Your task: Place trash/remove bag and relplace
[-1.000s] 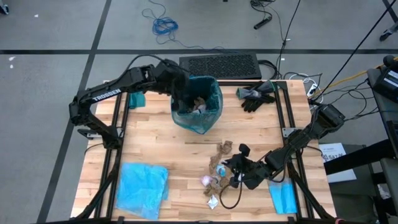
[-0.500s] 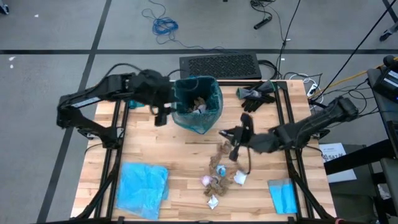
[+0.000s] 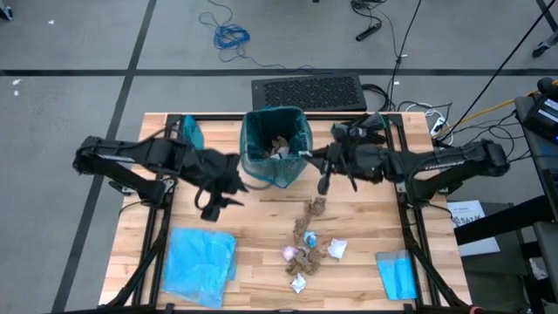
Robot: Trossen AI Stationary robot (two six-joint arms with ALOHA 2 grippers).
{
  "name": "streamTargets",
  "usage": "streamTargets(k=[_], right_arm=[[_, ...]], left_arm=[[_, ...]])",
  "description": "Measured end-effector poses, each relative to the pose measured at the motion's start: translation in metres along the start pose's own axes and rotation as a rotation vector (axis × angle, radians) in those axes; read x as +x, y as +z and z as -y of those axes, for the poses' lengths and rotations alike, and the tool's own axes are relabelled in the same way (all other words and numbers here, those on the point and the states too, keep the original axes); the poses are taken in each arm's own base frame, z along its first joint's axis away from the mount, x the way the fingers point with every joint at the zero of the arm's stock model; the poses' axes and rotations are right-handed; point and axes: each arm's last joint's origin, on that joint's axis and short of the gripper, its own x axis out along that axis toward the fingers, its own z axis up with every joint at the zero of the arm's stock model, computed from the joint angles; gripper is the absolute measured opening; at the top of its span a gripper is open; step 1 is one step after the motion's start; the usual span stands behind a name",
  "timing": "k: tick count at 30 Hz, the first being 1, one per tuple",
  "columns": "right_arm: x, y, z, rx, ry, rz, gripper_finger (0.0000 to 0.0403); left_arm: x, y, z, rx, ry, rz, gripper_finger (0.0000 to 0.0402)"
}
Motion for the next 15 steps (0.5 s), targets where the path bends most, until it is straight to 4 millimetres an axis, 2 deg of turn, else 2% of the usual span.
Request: streamTargets(k=[4,7,15], right_arm=[[0.007,0.008,0.019,0.037,0.052,0.069,0.0000],[0.011,0.011,0.034,0.076,0.068,0.094,0.0000],[0.019,0.013,0.055,0.159,0.101,0.121,0.0000]], left_arm=[[0.019,0.000,0.018,0.057,-0.051,0.045,0.0168],[0.041,-0.002,0.027,0.090,-0.078,0.059,0.0168],[0.104,-0.015,0.034,0.102,-0.091,-0.007,0.0168]])
